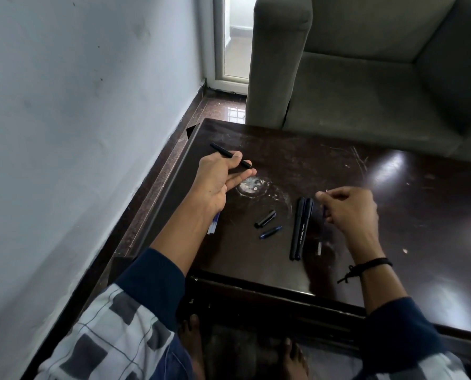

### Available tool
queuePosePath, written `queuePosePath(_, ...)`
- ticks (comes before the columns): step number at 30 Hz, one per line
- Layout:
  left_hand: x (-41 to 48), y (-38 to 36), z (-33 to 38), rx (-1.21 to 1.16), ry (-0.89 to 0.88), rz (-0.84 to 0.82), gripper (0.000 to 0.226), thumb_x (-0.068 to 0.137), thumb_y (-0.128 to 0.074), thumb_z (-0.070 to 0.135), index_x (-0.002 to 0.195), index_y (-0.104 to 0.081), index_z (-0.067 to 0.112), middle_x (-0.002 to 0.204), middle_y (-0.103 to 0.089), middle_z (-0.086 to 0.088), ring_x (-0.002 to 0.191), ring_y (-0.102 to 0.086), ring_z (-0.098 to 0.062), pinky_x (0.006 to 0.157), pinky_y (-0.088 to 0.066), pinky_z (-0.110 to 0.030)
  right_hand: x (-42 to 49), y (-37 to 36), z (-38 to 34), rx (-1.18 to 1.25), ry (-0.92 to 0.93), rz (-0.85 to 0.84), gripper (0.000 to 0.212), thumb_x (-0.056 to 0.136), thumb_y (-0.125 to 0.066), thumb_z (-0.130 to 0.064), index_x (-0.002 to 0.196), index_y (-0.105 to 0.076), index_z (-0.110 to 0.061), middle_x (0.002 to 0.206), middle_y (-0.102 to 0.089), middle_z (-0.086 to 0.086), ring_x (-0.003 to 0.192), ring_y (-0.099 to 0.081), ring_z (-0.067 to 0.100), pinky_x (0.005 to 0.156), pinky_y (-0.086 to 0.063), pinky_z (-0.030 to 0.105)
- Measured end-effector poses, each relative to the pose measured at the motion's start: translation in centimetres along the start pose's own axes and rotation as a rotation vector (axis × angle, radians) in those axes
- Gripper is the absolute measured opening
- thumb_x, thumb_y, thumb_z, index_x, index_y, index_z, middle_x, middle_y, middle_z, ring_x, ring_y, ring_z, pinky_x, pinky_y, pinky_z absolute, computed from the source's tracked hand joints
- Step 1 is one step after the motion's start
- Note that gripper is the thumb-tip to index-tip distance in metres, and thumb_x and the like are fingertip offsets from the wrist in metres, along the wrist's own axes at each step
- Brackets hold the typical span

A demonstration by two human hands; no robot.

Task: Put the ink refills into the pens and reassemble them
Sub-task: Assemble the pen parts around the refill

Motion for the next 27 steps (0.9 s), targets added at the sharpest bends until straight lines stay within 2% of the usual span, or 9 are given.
queuePosePath(3,0.0,0.2,0.1,-0.007,-0.004,0.001,0.018,0.098,-0.063,0.003,0.113,-0.064,-0.007,0.113,-0.070,-0.029,0.093,-0.075,-0.036,0.069,-0.062,-0.027,-0.2,-0.9,0.4,-0.116,-0.036,-0.054,0.021,0.088,-0.078,-0.042,0.089,-0.076,-0.022,0.077,-0.075,-0.002,0.073,-0.074,0.020,0.077,-0.059,0.034)
queuePosePath(5,0.0,0.3,0.3,-0.015,-0.010,-0.003,0.017,0.098,-0.063,0.003,0.111,-0.065,-0.006,0.113,-0.070,-0.029,0.094,-0.075,-0.037,0.068,-0.061,-0.027,0.0,-1.1,0.7,-0.177,-0.051,-0.060,0.024,0.088,-0.077,-0.045,0.092,-0.076,-0.021,0.085,-0.076,0.001,0.082,-0.074,0.026,0.079,-0.061,0.037)
queuePosePath(10,-0.1,0.4,0.6,-0.022,-0.014,-0.023,0.018,0.098,-0.062,0.003,0.113,-0.065,-0.006,0.111,-0.071,-0.028,0.094,-0.075,-0.037,0.071,-0.063,-0.029,-0.5,-0.8,0.1,-0.282,-0.033,-0.054,0.035,0.091,-0.071,-0.052,0.096,-0.079,-0.018,0.079,-0.076,0.004,0.083,-0.074,0.028,0.086,-0.061,0.044)
queuePosePath(13,0.1,0.6,0.9,-0.031,-0.010,-0.037,0.014,0.098,-0.063,0.003,0.109,-0.065,-0.004,0.110,-0.072,-0.026,0.098,-0.074,-0.038,0.071,-0.062,-0.029,-1.1,-0.4,-1.1,-0.331,0.048,-0.004,0.034,0.094,-0.067,-0.050,0.102,-0.079,-0.019,0.088,-0.076,0.006,0.089,-0.072,0.030,0.081,-0.055,0.037)
queuePosePath(15,0.3,1.0,1.3,-0.031,-0.017,-0.042,0.011,0.097,-0.064,0.004,0.106,-0.066,-0.001,0.106,-0.074,-0.024,0.098,-0.075,-0.035,0.072,-0.062,-0.029,-1.7,-0.4,-2.1,-0.299,0.132,-0.005,0.029,0.096,-0.067,-0.046,0.105,-0.078,-0.021,0.095,-0.076,0.002,0.090,-0.070,0.025,0.078,-0.051,0.033)
queuePosePath(20,1.2,2.3,2.9,-0.029,-0.086,0.002,0.008,0.097,-0.064,0.006,0.105,-0.065,0.004,0.100,-0.077,-0.017,0.094,-0.076,-0.027,0.074,-0.061,-0.027,-4.2,-3.4,-3.6,-0.311,0.396,-0.144,0.011,0.095,-0.070,-0.033,0.099,-0.077,-0.026,0.093,-0.075,-0.007,0.089,-0.069,0.014,0.081,-0.056,0.033)
queuePosePath(23,1.6,3.0,3.4,-0.050,-0.115,0.032,0.007,0.097,-0.064,0.006,0.104,-0.063,0.006,0.103,-0.076,-0.018,0.096,-0.076,-0.027,0.075,-0.061,-0.028,-5.8,-6.0,-3.5,-0.386,0.627,-0.252,0.010,0.094,-0.071,-0.025,0.099,-0.077,-0.020,0.097,-0.072,-0.003,0.093,-0.066,0.019,0.079,-0.052,0.033)
queuePosePath(27,1.8,3.2,3.3,-0.057,-0.120,0.026,0.012,0.097,-0.065,0.007,0.108,-0.062,0.005,0.106,-0.076,-0.019,0.099,-0.075,-0.028,0.075,-0.061,-0.027,-7.6,-8.6,-2.7,-0.554,0.928,-0.375,0.020,0.095,-0.069,-0.026,0.112,-0.077,-0.020,0.102,-0.067,-0.001,0.092,-0.060,0.027,0.079,-0.051,0.044)
Point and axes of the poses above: each hand's wrist, its own x-axis towards the middle knuckle, its own y-axis out of the back of the hand, z = x × y, the point moved 1 cm from there along x, towards the middle knuckle
